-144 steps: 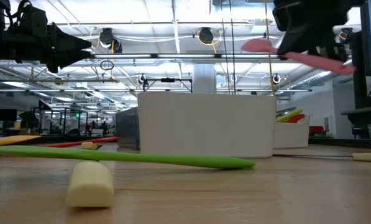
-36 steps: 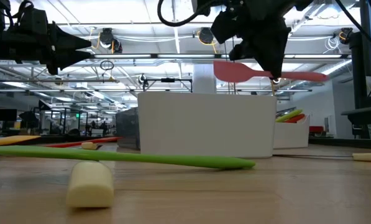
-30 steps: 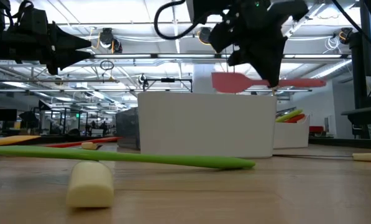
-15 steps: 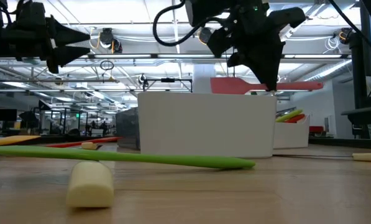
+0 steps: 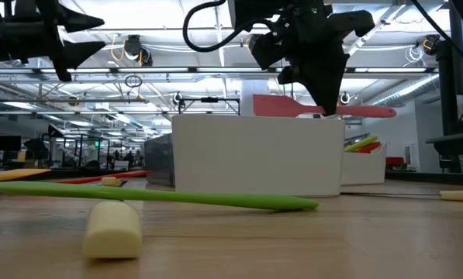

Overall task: Pick & Place Kitchen Items
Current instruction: Put the pink spatula into bottom white bin

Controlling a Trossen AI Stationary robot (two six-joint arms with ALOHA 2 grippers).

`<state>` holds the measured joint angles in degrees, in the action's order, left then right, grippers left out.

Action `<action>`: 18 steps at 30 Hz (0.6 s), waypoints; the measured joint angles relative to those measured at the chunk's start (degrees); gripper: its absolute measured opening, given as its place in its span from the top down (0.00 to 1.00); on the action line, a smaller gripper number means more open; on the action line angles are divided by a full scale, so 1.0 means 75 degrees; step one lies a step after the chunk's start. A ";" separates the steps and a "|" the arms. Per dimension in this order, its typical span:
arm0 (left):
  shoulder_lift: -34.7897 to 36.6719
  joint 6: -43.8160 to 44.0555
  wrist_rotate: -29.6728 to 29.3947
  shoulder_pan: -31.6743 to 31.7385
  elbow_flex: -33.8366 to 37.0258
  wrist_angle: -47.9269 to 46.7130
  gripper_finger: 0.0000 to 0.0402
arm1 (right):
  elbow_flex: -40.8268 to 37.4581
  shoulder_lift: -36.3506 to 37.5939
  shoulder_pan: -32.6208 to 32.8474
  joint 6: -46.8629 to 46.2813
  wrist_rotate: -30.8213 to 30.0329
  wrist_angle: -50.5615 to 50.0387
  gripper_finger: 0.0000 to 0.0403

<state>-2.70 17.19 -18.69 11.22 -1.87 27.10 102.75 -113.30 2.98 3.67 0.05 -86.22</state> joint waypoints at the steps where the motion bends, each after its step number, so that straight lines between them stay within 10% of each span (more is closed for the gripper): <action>1: -0.0066 0.0166 -0.0023 0.0000 -0.0003 -0.0086 0.38 | 0.0059 0.0000 0.0000 0.0002 0.0000 -0.0033 0.98; 18: -0.3559 0.0341 0.0085 -0.0948 -0.1501 -0.1050 0.38 | 0.0994 0.0006 -0.0254 -0.0199 0.0001 0.0031 0.98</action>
<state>-29.40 19.74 -18.05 4.12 -13.13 19.23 110.21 -113.25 1.08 2.17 0.06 -85.98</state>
